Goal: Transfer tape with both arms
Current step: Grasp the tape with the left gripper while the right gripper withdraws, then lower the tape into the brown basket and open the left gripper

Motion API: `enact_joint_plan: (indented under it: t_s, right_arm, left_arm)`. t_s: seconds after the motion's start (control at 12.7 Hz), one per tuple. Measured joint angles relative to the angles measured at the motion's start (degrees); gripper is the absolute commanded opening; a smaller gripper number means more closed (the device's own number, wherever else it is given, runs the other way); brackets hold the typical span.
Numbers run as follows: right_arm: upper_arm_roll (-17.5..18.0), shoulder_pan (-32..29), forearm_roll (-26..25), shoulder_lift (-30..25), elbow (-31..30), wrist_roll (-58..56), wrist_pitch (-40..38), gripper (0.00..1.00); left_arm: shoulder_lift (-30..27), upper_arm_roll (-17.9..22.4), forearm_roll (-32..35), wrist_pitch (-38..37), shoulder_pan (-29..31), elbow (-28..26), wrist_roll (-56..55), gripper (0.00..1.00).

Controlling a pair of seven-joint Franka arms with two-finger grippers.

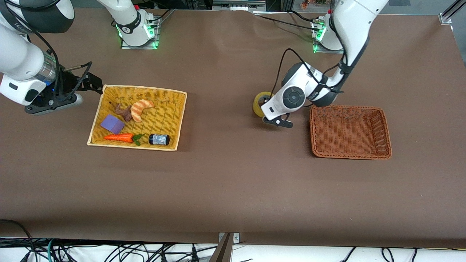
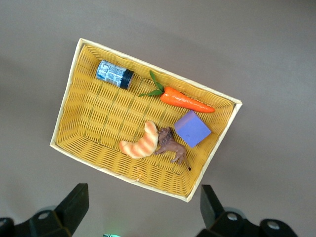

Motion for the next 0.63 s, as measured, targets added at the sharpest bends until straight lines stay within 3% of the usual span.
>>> enact_joint_plan:
  t_s: [0.31,0.47,0.63]
  right_arm:
    - [0.28,0.1,0.0,-0.02,-0.01,-0.01,0.0,1.0]
    - [0.47,0.15,0.0,-0.05,-0.01,-0.01,0.0,1.0]
    - [0.57,0.15,0.0,-0.16,-0.01,-0.01,0.0,1.0]
  left_arm:
    - [-3.71,0.17,6.07,-23.58,6.88,12.2,0.63,0.0]
    - [-3.95,0.32,12.26,-26.31,12.78,14.28,6.99,0.0]
    - [-2.41,0.55,16.95,-24.19,19.53,14.22,15.8,0.0]
